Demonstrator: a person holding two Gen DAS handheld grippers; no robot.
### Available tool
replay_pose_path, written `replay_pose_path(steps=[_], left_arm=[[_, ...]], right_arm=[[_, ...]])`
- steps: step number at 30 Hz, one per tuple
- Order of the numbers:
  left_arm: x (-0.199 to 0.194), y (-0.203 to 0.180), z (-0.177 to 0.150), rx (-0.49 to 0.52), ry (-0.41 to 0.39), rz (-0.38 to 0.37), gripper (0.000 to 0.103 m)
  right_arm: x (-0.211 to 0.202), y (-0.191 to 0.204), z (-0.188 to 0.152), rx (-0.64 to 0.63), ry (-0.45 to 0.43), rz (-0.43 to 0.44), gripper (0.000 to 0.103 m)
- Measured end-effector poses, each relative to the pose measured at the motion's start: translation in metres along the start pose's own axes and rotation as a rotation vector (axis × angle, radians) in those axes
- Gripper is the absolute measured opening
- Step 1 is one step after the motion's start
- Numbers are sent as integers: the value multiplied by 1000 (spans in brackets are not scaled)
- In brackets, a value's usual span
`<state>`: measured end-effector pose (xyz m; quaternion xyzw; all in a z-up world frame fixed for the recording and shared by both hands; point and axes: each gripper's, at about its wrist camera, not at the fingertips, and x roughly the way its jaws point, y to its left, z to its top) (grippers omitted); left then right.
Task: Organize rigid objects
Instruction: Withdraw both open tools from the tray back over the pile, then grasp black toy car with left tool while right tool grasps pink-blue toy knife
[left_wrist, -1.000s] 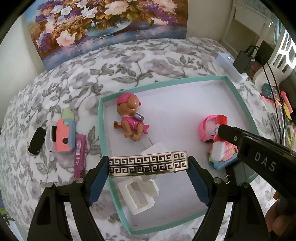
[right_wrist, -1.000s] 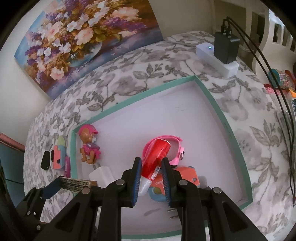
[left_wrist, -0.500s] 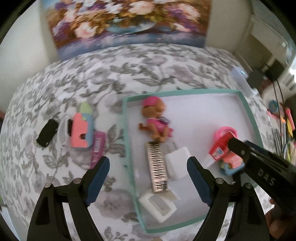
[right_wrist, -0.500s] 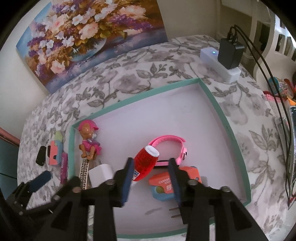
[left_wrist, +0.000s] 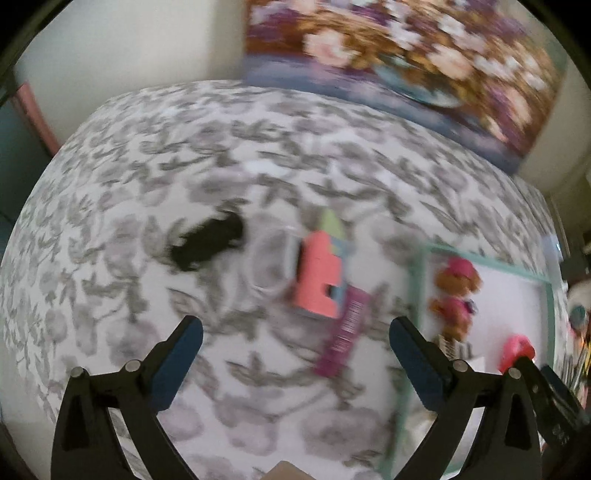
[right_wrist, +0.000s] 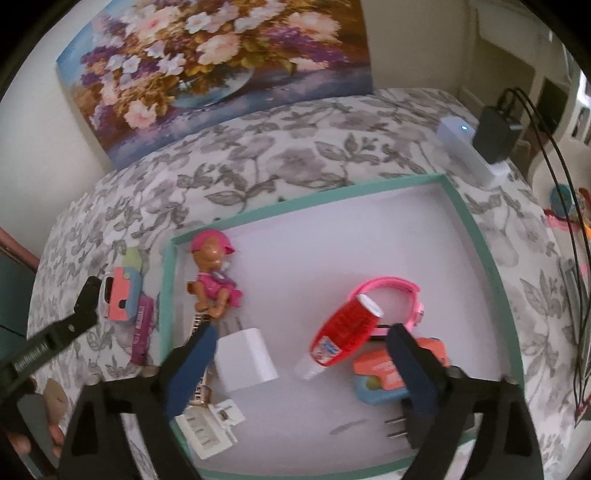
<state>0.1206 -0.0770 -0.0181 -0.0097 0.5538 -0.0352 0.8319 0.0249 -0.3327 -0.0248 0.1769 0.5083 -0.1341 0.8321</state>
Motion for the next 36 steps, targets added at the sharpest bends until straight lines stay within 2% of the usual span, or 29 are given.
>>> replay_pose_path(steps=[6,13,18,27,36], left_arm=[[-1,50,12,-94,-26,28,101],[-5,93,28,-187,-47,37,101],[10,106,36,-216,-10,45,101],[42,113,49,-274,37,15,101],[75,108,63,-313,38,31,101]], right_arm=[[-4,27,2,-22,-35,13,103],[-11,85,10,-85,-78,90,103],[-1,129,10,-160,-61,118,103],[26,177,22,-201,-44,132,103],[64,199,36,-245,-15,135,103]])
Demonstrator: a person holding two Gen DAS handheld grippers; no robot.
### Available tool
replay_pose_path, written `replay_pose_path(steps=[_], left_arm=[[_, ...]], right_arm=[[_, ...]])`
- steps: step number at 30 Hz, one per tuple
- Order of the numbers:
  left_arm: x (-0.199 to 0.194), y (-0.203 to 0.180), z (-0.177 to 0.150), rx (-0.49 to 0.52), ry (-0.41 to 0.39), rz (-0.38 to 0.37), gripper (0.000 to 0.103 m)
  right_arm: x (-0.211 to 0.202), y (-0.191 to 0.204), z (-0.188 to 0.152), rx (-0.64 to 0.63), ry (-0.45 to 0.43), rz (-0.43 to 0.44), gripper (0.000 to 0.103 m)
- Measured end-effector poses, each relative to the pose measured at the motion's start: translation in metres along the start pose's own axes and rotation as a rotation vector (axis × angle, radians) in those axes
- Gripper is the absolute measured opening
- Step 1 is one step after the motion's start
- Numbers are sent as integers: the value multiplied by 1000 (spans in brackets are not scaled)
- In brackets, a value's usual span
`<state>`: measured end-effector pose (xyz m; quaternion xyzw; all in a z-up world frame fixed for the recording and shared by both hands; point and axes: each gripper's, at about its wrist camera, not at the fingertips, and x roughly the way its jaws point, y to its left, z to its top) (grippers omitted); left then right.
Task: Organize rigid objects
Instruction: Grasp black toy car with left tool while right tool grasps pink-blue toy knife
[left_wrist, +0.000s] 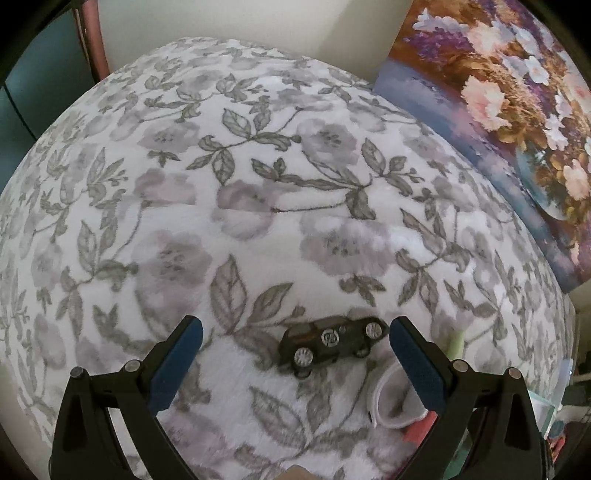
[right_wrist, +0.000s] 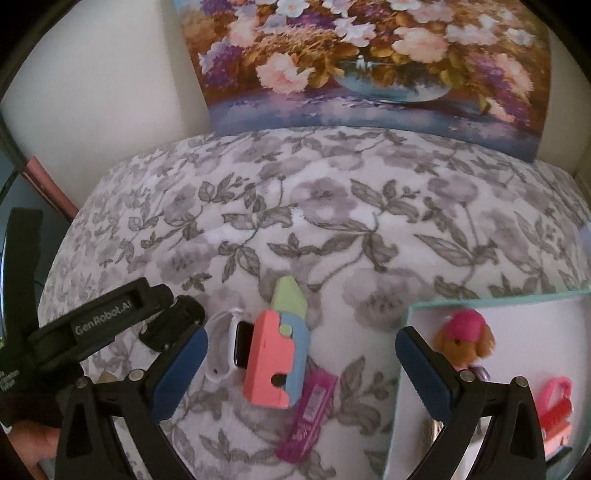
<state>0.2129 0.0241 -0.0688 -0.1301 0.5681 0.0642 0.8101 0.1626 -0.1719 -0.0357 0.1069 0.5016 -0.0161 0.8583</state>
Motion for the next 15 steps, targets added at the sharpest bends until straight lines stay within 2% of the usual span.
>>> replay_pose_path(steps=[10,15], left_arm=[[20,-5,1,-10,25,-52,101],[25,-13,-3,17,34,-48,101]], right_arm=[[11,-6,6,6,4,-5,103],[14,-10,3,6,18,-12,103]])
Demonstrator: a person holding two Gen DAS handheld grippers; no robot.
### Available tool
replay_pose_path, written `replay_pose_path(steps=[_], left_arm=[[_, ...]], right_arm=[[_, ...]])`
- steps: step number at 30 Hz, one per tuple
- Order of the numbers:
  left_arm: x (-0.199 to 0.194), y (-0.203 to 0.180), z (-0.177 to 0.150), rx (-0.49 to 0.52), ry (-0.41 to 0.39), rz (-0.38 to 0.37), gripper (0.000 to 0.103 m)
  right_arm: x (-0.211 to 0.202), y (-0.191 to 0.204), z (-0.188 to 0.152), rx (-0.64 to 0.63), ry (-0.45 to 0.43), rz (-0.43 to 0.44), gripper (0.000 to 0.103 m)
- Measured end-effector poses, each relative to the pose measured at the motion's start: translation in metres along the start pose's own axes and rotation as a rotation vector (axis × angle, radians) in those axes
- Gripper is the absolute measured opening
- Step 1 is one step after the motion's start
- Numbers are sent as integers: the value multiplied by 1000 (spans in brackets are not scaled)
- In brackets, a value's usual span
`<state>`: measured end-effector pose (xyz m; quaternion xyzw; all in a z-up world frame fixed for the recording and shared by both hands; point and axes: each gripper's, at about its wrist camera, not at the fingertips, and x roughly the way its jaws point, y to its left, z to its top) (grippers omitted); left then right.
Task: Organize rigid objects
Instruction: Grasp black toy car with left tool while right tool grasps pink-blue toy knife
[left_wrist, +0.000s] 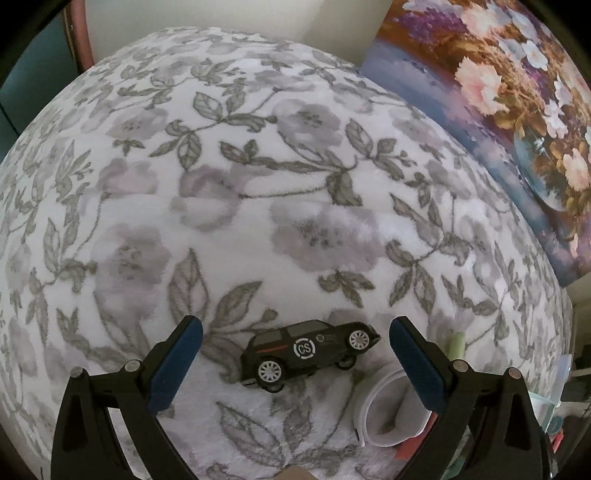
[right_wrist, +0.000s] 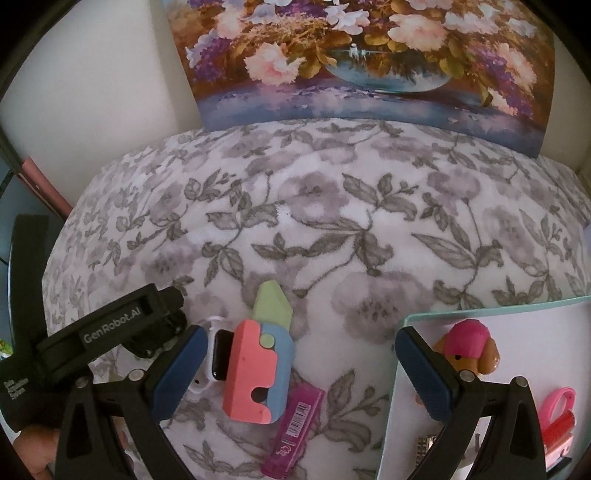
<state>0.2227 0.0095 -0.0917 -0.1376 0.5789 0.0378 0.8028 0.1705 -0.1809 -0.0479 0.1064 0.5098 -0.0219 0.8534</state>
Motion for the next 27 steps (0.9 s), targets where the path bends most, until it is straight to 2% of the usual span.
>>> replay_pose_path(steps=[4,8,9,11,12,13,16,24,27], left_arm=[[5,0,-2,0,32,-3,101],[2,1,-1,2,30,-8,99],[2,2,-2,1,29,-8,96],[1,1,-1,5,33,-11,78],[-2,4,-4,12,30,0,75],[-4,5,-4,19,27,8,72],[-6,6,-4,13,32,-10,72],[-21,19,2,-19,14,-21,72],[-28,22,2,-30,2,-23,72]], right_arm=[[0,-2,-1,5,1,0,103],[1,-1,-2,2,6,-4,103],[1,-1,-2,6,7,-2,103],[1,-2,-2,13,5,0,103],[0,-2,-2,14,3,0,103],[-1,-2,-2,15,1,1,103],[-4,-2,-1,20,-7,9,100],[-7,6,-2,2,-6,30,71],[-3,11,-5,-18,11,43,64]])
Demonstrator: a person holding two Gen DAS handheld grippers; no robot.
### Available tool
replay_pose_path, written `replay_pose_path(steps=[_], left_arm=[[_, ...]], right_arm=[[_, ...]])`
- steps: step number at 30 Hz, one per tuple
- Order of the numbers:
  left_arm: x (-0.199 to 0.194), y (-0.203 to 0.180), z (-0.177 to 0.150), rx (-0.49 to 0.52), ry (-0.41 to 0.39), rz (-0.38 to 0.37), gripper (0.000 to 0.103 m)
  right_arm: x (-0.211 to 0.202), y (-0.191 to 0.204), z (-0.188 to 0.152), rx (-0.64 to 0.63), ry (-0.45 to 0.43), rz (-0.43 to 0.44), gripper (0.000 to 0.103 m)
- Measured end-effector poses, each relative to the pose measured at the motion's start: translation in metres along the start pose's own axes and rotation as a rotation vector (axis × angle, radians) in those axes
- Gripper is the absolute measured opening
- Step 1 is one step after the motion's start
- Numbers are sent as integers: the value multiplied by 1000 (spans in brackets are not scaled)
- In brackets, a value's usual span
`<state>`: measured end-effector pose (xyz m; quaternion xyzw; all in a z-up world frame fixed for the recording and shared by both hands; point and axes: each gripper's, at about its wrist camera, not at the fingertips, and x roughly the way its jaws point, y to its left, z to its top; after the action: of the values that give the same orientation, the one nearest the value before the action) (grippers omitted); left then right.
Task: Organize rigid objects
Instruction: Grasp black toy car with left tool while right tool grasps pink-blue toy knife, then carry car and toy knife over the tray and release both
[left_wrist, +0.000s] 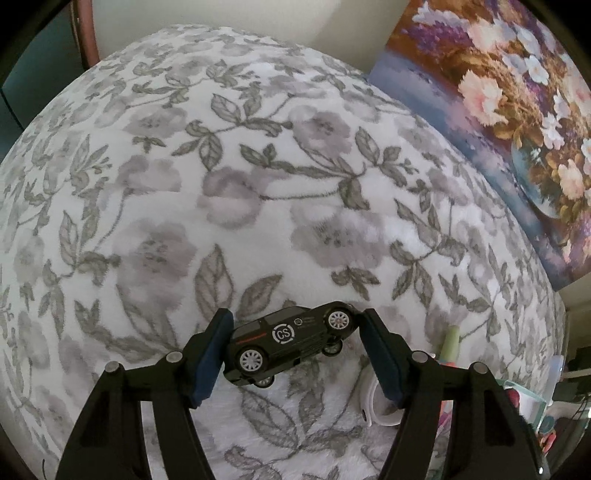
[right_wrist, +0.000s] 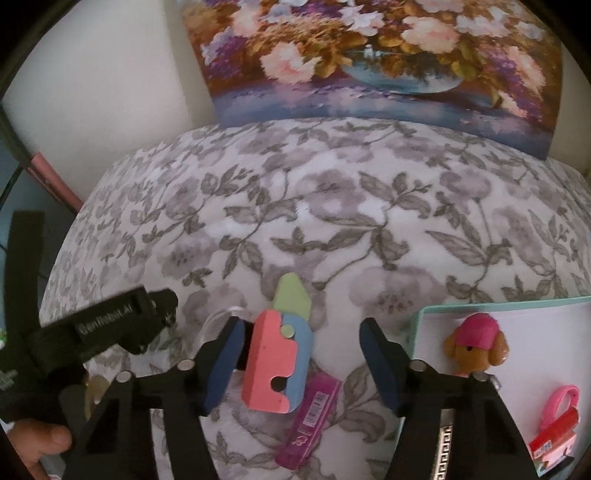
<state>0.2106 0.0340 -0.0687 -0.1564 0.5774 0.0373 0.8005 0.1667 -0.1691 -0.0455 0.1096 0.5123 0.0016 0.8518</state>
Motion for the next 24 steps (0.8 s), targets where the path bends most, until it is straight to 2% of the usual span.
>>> replay_pose_path(steps=[8,13,17,24], left_arm=[[-7,7,1,-10,-8,-4,72],[-6,6,-1,-12,4,-1,72],[0,0,1,-14,6,5,72],[-7,-2,0,-17,-11,3,72]], right_arm=[[24,10,-11,-44,75,0,48],[33,6,-17,-13,93,27,45],[35,11,-20,-39,89,-5,40],[30,8,-19,-19,80,14,40]])
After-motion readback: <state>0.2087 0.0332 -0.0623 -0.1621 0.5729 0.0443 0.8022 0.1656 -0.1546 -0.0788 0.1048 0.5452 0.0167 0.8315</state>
